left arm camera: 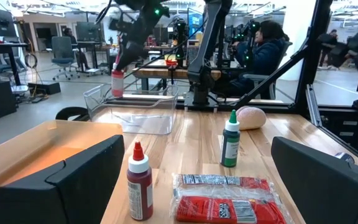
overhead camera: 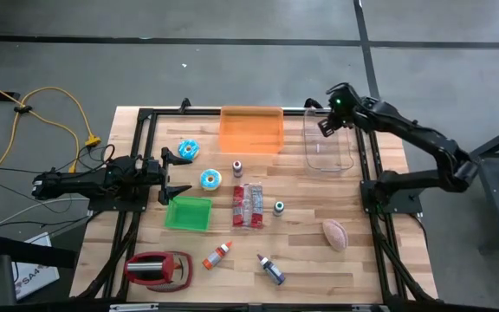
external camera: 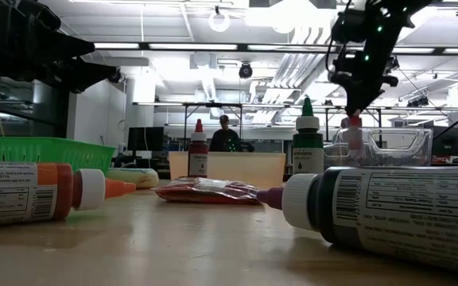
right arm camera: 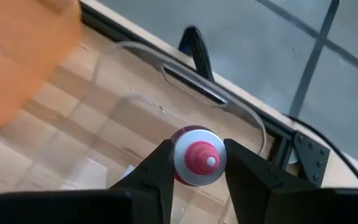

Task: Pick & Place Food Item
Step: Put the pink food coloring bottle into the transparent bin, then put the green food coloring bottle into the transparent bin

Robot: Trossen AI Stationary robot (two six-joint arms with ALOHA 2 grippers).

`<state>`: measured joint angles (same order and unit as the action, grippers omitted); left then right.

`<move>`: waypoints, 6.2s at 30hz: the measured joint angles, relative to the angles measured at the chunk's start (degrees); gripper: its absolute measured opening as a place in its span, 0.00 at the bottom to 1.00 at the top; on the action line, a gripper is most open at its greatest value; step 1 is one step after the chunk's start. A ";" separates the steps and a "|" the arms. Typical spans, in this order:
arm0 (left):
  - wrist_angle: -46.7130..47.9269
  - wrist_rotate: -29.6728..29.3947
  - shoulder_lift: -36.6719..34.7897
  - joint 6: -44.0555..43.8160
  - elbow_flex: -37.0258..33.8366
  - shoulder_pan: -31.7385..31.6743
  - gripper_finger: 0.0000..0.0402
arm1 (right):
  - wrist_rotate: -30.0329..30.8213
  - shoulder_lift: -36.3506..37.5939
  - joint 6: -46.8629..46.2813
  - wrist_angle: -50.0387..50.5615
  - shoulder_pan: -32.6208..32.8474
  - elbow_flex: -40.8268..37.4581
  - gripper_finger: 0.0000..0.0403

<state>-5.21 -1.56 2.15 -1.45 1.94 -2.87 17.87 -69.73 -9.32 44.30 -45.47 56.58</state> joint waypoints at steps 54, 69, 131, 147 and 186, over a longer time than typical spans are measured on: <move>0.00 0.00 0.00 0.00 -0.01 0.00 0.99 | 2.98 -7.07 -5.73 -14.15 -2.32 -9.77 0.37; 0.00 0.00 0.00 0.00 -0.01 0.00 0.99 | 1.07 3.36 -3.93 -12.92 -1.58 -9.70 0.37; 0.00 0.00 0.00 0.00 -0.01 0.00 0.99 | -20.60 -4.97 5.80 -23.66 47.75 -9.70 0.37; 0.00 0.00 0.00 0.00 0.01 0.00 0.99 | -15.63 -7.46 6.29 -25.75 55.12 -9.73 0.37; 0.00 0.00 0.00 0.00 0.02 0.00 0.99 | -13.31 -10.43 4.35 -29.22 55.60 -9.70 0.53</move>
<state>-5.21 -1.56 2.15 -1.45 1.96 -2.87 4.56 -80.16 -4.97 15.08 10.13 46.87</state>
